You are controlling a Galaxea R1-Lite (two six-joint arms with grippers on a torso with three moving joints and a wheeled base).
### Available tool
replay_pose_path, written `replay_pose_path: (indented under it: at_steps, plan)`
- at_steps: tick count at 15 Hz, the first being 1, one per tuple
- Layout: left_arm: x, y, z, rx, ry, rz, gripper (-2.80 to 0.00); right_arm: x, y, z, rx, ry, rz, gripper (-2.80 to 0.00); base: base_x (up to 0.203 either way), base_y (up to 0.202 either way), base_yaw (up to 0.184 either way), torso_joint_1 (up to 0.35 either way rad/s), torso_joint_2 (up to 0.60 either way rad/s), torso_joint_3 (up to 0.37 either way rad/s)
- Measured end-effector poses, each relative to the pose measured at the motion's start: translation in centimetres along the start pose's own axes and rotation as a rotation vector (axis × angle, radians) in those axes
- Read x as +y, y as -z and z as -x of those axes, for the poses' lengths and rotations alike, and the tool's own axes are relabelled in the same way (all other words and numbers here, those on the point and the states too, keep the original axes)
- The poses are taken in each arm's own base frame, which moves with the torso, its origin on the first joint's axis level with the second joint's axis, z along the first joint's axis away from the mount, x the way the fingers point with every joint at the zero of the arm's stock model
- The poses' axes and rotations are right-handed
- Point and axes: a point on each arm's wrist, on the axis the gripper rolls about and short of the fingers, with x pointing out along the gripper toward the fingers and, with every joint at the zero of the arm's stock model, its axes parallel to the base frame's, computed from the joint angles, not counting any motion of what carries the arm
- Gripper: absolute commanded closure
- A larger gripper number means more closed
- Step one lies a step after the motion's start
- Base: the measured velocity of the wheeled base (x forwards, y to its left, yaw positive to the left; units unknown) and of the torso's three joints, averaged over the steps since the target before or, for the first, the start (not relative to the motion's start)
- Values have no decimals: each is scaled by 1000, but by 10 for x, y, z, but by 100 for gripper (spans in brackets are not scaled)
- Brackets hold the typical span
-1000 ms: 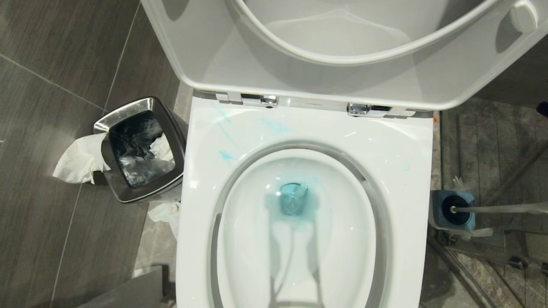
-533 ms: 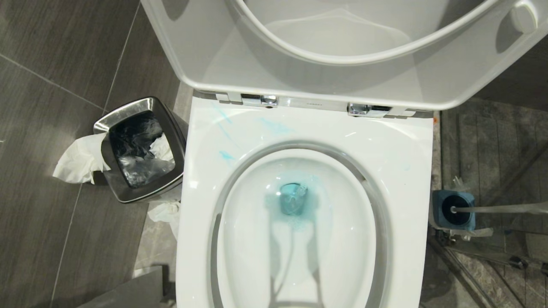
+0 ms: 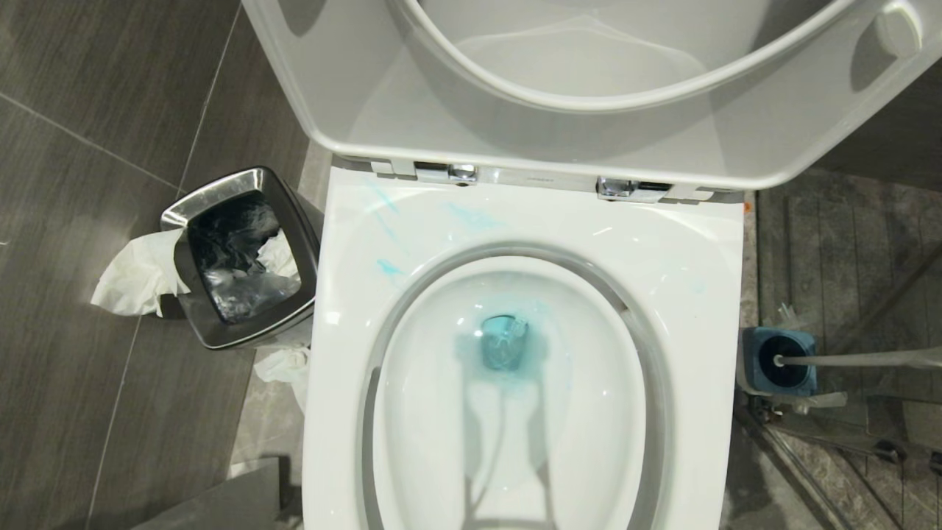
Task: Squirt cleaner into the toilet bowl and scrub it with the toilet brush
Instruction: Scrub the toilet bowl
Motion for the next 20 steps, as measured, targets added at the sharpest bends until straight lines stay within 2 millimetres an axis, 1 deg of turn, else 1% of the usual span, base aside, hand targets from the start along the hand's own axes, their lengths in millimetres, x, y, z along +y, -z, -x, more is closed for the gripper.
replay_pose_path:
  at_steps: [2, 4, 6, 8, 10, 12, 15, 17, 19, 20]
  plan:
    - [0, 0, 0, 0, 0, 0, 0, -2, 28, 10, 131, 17, -34, 0, 0, 0, 0, 0, 0, 0]
    - [0, 0, 0, 0, 0, 0, 0, -2, 53, 14, 258, 41, -100, 0, 0, 0, 0, 0, 0, 0]
    - [0, 0, 0, 0, 0, 0, 0, -2, 73, 13, 347, 74, -166, 0, 0, 0, 0, 0, 0, 0]
    - [0, 0, 0, 0, 0, 0, 0, 0, 86, 7, 424, 91, -226, 0, 0, 0, 0, 0, 0, 0]
    - [0, 0, 0, 0, 0, 0, 0, 2, 93, -1, 480, 87, -274, 0, 0, 0, 0, 0, 0, 0]
    - [0, 0, 0, 0, 0, 0, 0, 4, 98, -8, 495, 48, -286, 0, 0, 0, 0, 0, 0, 0]
    - [0, 0, 0, 0, 0, 0, 0, 6, 98, -18, 523, 45, -281, 0, 0, 0, 0, 0, 0, 0]
    - [0, 0, 0, 0, 0, 0, 0, 9, 94, -36, 515, 84, -264, 0, 0, 0, 0, 0, 0, 0]
    - [0, 0, 0, 0, 0, 0, 0, 13, 93, -64, 453, 119, -210, 0, 0, 0, 0, 0, 0, 0]
    - [0, 0, 0, 0, 0, 0, 0, 15, 98, -77, 413, 124, -162, 0, 0, 0, 0, 0, 0, 0]
